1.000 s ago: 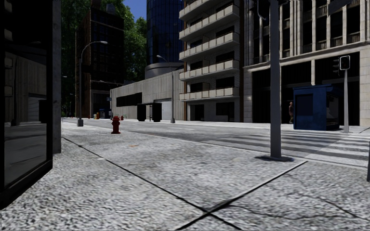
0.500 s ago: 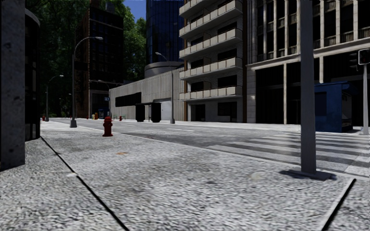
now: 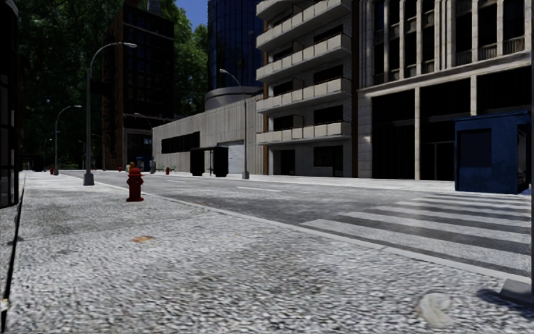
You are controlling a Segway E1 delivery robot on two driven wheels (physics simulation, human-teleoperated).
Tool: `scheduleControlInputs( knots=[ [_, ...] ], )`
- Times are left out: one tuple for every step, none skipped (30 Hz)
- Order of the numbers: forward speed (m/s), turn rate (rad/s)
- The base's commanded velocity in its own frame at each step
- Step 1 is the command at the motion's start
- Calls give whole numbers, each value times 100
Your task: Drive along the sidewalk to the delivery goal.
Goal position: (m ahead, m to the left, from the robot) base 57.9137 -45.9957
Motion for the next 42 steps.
scheduleControlInputs(
  knots=[
    [166, -29],
    [164, -29],
    [164, -29],
    [163, -29],
    [163, -29],
    [163, -29],
    [163, -29],
    [161, -29],
    [152, -29],
    [145, -29],
    [143, -30],
    [142, -30],
    [142, -31],
    [142, -31],
    [142, -31],
    [142, -34],
    [142, -38],
    [142, -41],
    [142, -42],
    [142, -43],
    [142, -44],
    [142, -44],
    [142, -45],
    [142, -47],
    [142, -55],
    [142, -57],
    [142, -58],
    [142, -59],
    [142, -59],
    [142, -59],
    [142, -59],
    [142, -59],
    [142, -59],
    [142, -59],
    [141, -59],
    [141, -59],
    [141, -59],
    [141, -59],
    [141, -59],
    [141, -59],
    [141, -59],
    [141, -59]
  ],
)
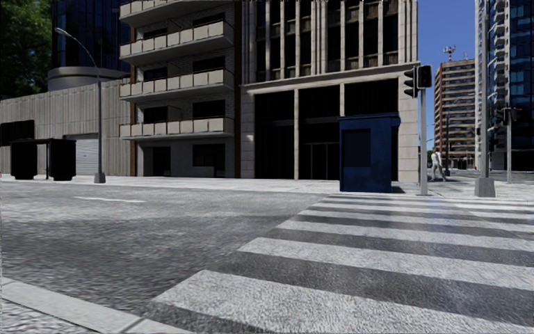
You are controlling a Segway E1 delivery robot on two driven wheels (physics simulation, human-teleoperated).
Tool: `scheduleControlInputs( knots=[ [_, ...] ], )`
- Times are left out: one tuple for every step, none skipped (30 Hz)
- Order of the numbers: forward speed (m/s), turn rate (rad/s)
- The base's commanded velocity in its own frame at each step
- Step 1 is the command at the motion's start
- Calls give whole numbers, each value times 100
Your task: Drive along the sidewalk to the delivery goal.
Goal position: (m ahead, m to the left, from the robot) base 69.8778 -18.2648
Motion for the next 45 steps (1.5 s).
scheduleControlInputs(
  knots=[
    [141, -59],
    [141, -59],
    [141, -59],
    [141, -59],
    [141, -59],
    [141, -59],
    [141, -59],
    [141, -59],
    [141, -59],
    [141, -59],
    [141, -59],
    [141, -59],
    [141, -59],
    [141, -59],
    [141, -59],
    [141, -59],
    [141, -59],
    [141, -59],
    [141, -59],
    [141, -59],
    [141, -59],
    [141, -59],
    [141, -59],
    [141, -59],
    [141, -59],
    [141, -59],
    [141, -59],
    [141, -59],
    [141, -59],
    [141, -59],
    [141, -59],
    [141, -59],
    [141, -59],
    [141, -59],
    [141, -59],
    [141, -59],
    [141, -59],
    [141, -59],
    [141, -59],
    [141, -59],
    [141, -59],
    [141, -59],
    [141, -59],
    [141, -59],
    [141, -59]
  ],
)
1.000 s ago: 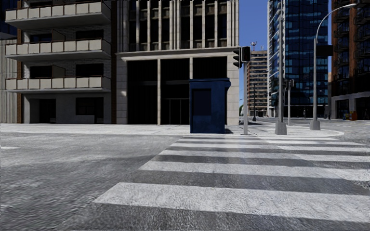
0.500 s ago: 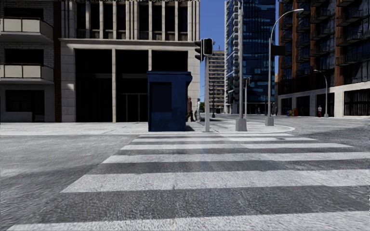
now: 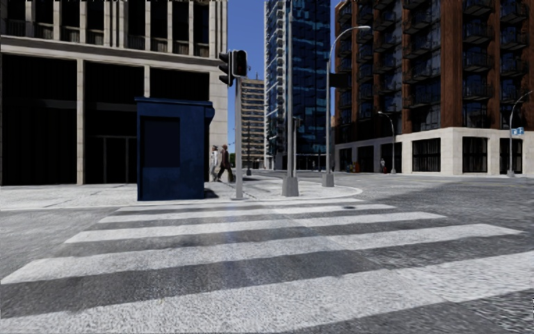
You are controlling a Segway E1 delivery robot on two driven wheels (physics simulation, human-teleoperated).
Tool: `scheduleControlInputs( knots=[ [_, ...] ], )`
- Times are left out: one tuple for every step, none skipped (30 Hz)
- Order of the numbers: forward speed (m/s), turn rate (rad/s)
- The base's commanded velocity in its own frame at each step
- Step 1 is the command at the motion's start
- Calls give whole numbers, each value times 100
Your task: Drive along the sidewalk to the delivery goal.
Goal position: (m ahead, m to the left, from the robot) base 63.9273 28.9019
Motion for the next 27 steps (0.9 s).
scheduleControlInputs(
  knots=[
    [141, -59],
    [141, -37],
    [143, -7],
    [143, -18],
    [143, -28],
    [143, -28],
    [143, -36],
    [143, -41],
    [142, -43],
    [142, -45],
    [142, -46],
    [142, -46],
    [142, -46],
    [142, -46],
    [142, -46],
    [142, -46],
    [142, -46],
    [142, -46],
    [142, -46],
    [142, -46],
    [142, -46],
    [142, -46],
    [142, -46],
    [142, -46],
    [142, -46],
    [142, -45],
    [142, -44]
  ],
)
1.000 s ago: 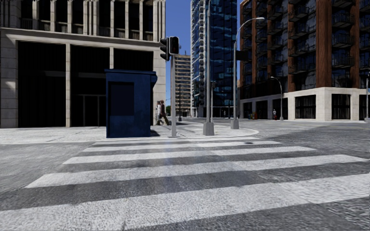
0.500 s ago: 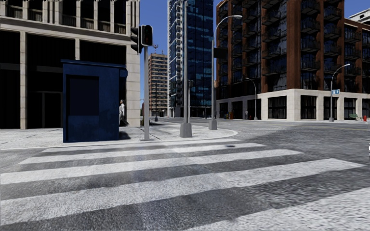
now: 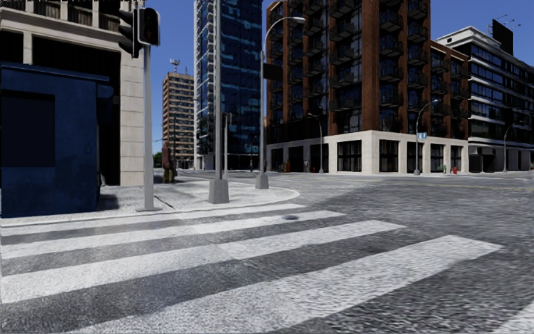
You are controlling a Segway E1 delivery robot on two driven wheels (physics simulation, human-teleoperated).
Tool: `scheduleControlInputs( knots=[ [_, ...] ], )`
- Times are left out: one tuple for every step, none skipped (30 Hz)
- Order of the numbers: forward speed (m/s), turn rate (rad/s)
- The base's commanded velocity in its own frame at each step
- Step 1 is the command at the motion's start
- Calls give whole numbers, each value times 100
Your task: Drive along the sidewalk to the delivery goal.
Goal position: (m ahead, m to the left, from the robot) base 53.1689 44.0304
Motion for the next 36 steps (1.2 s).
scheduleControlInputs(
  knots=[
    [142, -44],
    [142, -42],
    [142, -42],
    [142, -36],
    [142, -32],
    [144, -30],
    [145, -30],
    [147, -27],
    [147, -25],
    [148, -16],
    [148, -11],
    [149, 0],
    [149, 0],
    [149, 0],
    [149, 0],
    [149, 0],
    [149, 0],
    [149, 0],
    [149, 0],
    [149, 0],
    [149, 0],
    [149, 0],
    [149, 0],
    [149, 0],
    [149, 0],
    [149, 0],
    [149, 0],
    [149, 0],
    [149, 0],
    [150, 0],
    [150, 0],
    [150, 0],
    [150, 0],
    [150, 0],
    [150, 0],
    [150, 0]
  ],
)
